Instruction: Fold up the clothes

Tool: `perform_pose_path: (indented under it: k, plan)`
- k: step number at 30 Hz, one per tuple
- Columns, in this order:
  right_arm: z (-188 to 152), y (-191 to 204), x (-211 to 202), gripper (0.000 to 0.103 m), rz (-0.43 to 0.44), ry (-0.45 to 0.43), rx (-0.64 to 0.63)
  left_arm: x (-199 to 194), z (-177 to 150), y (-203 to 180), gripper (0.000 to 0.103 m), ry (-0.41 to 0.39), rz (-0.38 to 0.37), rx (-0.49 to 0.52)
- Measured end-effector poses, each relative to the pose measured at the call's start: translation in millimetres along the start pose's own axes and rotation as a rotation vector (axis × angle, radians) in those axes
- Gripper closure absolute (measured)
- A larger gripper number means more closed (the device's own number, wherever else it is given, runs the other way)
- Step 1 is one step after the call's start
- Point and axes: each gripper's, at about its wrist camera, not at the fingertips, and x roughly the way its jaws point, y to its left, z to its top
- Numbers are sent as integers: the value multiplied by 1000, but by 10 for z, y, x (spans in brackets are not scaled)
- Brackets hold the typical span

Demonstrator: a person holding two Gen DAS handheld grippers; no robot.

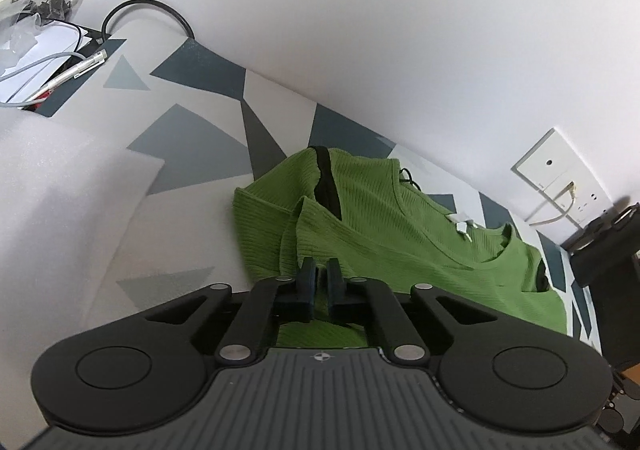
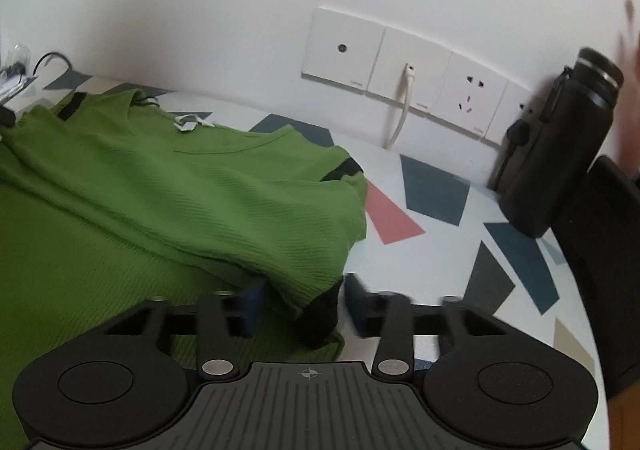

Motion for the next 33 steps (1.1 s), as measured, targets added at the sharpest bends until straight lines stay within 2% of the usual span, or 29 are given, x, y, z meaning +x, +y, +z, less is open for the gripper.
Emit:
perform_pose_path:
  k: [4,12,16,21,23,25,28,31,33]
  plan:
    - [-9,-54,-1,85,-3,-5,5,-55,-4,15,98,-6,-19,-38]
    - [4,-165,-93,88,-2,-22,34,-239,-80,29,99,-9,-48,-73]
    - [-25,-211,-96,88,2,-9,51,-189,-186,80,99,22,2,-58]
    - [-56,-193,-80,87,17,17,41,-117,-248,135,99,23,75,-21]
    - [-52,-178,-121,74,21,8,35,-145,-249,96,97,14,84,13]
    - [-23,-185,-210,66,34,-29,41,-191,-246,24,85,-4,92,65]
    - [56,-235,-348,51,64,-101,76,-272,-231,-180,74,-48,87,184]
    - [193,-331,-324,51,86,-131,140,-262,-214,-401,69,-80,49,293]
    - [294,-377,-179,51,88,-118,181,-188,-208,-512,69,-77,36,330]
